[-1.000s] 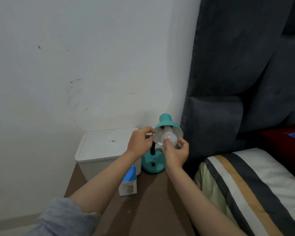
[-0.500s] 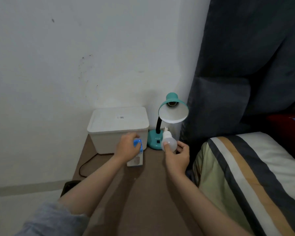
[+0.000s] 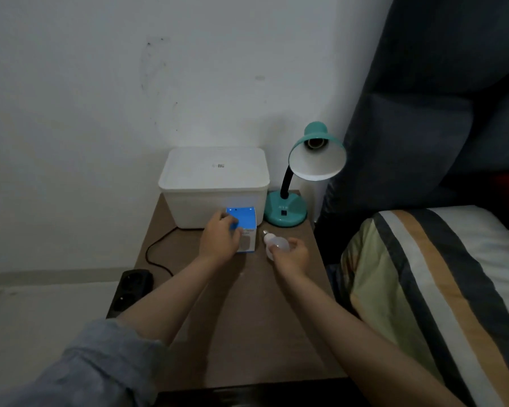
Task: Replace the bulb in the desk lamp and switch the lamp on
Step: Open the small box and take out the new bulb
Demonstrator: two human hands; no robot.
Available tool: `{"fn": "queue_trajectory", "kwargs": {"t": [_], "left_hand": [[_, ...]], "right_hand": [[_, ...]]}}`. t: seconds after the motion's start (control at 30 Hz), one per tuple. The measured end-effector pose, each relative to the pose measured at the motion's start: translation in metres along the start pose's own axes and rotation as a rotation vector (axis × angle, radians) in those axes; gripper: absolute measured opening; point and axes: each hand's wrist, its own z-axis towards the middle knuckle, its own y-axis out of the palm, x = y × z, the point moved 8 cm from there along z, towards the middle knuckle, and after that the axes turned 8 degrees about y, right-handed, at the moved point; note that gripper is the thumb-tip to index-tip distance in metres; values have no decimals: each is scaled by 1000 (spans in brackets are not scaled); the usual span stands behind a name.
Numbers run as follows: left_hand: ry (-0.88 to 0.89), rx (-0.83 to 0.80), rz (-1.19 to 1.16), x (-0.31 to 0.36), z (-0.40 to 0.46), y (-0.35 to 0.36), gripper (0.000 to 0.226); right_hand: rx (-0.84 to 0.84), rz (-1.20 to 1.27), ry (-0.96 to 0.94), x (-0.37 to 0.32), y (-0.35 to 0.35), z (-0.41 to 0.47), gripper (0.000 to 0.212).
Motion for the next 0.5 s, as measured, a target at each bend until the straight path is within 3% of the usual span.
{"fn": "queue_trajectory", "kwargs": {"t": [0.3, 0.4, 0.5], "left_hand": [[-39, 37, -56, -1, -4, 3, 27], [-40, 48, -68, -1, -4, 2, 28], [-54, 48, -80, -2, -4, 2, 28]], "right_hand": [[13, -35, -37, 4, 18, 24, 40], [-5, -65, -74, 2, 21, 26, 52], [92, -104, -199, -11, 10, 18, 57]]}}
